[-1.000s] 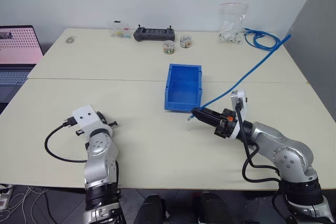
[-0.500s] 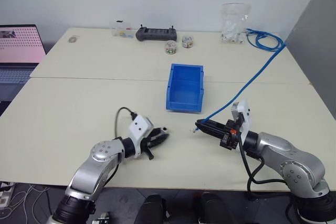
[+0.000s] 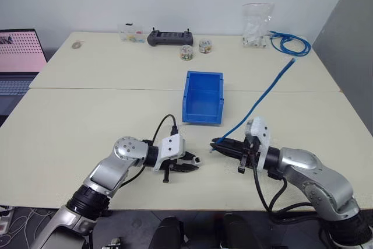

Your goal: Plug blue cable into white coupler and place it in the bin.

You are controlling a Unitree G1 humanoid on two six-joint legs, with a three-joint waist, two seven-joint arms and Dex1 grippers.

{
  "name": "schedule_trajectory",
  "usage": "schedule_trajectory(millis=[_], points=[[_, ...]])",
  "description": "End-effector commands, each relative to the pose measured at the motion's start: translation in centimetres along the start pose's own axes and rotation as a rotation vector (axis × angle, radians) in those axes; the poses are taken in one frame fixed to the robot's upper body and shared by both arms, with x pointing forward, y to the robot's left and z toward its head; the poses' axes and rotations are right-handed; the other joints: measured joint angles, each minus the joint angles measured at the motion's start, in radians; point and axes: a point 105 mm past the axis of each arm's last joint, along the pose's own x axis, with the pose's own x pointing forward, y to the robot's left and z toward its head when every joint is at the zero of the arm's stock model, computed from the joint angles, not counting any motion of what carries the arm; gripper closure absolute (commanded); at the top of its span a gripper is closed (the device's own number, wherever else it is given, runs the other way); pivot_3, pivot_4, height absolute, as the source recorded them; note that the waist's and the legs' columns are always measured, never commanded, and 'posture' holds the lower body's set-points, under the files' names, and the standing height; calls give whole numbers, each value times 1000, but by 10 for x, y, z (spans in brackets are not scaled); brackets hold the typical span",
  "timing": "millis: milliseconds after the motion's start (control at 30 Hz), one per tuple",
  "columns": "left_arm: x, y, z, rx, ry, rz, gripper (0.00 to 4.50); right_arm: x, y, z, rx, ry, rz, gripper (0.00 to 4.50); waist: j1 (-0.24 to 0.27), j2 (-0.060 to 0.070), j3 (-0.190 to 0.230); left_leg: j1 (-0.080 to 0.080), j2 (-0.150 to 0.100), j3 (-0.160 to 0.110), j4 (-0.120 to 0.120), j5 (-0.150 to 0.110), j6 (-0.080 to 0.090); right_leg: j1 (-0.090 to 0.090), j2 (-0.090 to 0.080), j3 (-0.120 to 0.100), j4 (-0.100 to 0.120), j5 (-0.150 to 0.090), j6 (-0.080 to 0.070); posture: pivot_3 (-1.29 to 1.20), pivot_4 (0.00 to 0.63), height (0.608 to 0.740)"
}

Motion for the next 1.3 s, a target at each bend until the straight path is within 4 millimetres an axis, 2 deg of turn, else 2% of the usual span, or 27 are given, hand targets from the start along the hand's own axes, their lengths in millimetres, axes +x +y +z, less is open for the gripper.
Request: schedule_trajectory(millis=[33,233,633,967,1300], points=[[6,-6,-13,-6,47,-42,3636,11,5,2,-98,-22,78,4422,0,0,0,0,0,0,0,0,0,0,0,0,0,0,0,0,150,740],[6,-10,-19,4,70,-73,3636,22,7,-10,-174,10,161,4422,0,0,0,1,0,0,1,0,0,1,0,0,0,0,0,0,150,740],[7,-7,-21,-2,64,-62,3636,27,3,-23,-234,47,196,4423,0,0,0,3,0,0,1,0,0,2,0,0,1,0,0,0,150,740],[6,-8,-23,-2,68,-67,3638,35,7,-25,-280,60,244,4423,0,0,-1,7,0,0,0,0,0,6,0,0,1,0,0,0,150,740],[5,-7,-24,-3,68,-64,3646,31,11,-40,-290,181,347,4425,0,1,-2,8,0,0,0,0,0,7,0,0,2,0,0,0,150,740]])
